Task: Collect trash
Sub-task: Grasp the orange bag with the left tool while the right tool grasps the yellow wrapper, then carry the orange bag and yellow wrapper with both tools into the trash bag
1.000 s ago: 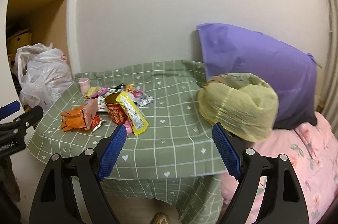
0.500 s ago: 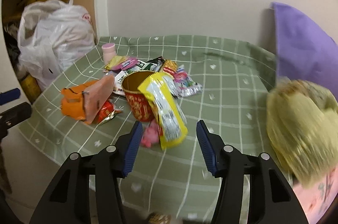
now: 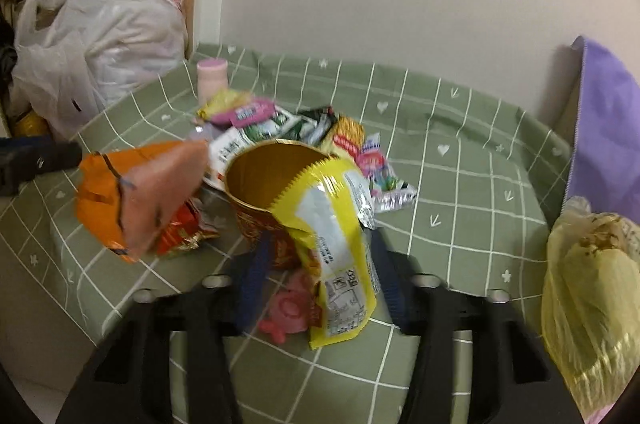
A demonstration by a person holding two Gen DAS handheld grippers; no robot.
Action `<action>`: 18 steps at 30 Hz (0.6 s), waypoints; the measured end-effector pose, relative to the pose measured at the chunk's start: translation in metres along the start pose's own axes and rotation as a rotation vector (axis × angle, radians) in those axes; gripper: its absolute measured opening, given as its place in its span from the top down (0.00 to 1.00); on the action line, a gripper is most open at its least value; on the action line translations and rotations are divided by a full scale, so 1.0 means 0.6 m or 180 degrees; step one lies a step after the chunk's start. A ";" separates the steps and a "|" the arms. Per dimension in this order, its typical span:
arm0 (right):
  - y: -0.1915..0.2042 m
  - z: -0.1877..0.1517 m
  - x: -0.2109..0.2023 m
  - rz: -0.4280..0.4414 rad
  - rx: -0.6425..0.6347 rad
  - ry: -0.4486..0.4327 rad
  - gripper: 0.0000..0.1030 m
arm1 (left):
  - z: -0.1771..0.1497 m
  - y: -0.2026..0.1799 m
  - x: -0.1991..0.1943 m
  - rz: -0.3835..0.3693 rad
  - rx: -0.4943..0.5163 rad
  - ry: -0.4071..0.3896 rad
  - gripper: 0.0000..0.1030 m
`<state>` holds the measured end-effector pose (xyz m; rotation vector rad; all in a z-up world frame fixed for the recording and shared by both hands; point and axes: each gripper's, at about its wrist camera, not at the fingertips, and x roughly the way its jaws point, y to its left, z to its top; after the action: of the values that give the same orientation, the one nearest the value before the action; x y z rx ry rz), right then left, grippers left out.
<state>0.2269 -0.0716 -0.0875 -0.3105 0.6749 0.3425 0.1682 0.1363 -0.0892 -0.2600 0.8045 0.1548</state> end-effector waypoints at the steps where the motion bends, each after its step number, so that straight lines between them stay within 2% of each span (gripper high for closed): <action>1: -0.014 0.002 0.008 0.0136 0.0087 0.0073 0.84 | 0.004 0.003 0.005 0.0021 -0.0010 -0.0013 0.09; 3: -0.036 0.003 0.008 0.0274 0.0226 0.0090 0.91 | 0.009 0.010 0.012 0.0045 -0.0039 -0.0019 0.09; 5: -0.052 0.006 0.002 0.0225 0.0262 0.0082 0.91 | 0.012 0.022 0.024 0.0021 -0.0132 0.0028 0.09; 8: -0.080 0.010 -0.013 0.0221 0.0373 0.0046 0.91 | 0.012 0.035 0.049 0.0023 -0.0279 0.0182 0.18; 14: -0.104 -0.004 -0.036 0.0263 0.0520 0.0065 0.91 | 0.002 0.039 0.098 0.0050 -0.0329 0.0453 0.30; 16: -0.104 -0.013 -0.041 0.0263 0.0504 0.0080 0.91 | -0.003 0.039 0.102 0.0055 -0.0357 0.0481 0.35; 17: -0.106 -0.017 -0.044 0.0261 0.0512 0.0084 0.91 | -0.006 0.039 0.102 0.0041 -0.0376 0.0485 0.41; 18: -0.106 -0.019 -0.046 0.0257 0.0518 0.0086 0.91 | -0.007 0.038 0.101 0.0014 -0.0394 0.0491 0.50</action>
<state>0.2264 -0.1388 -0.0673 -0.1333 0.7387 0.3585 0.2014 0.1593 -0.1402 -0.3905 0.9501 0.1905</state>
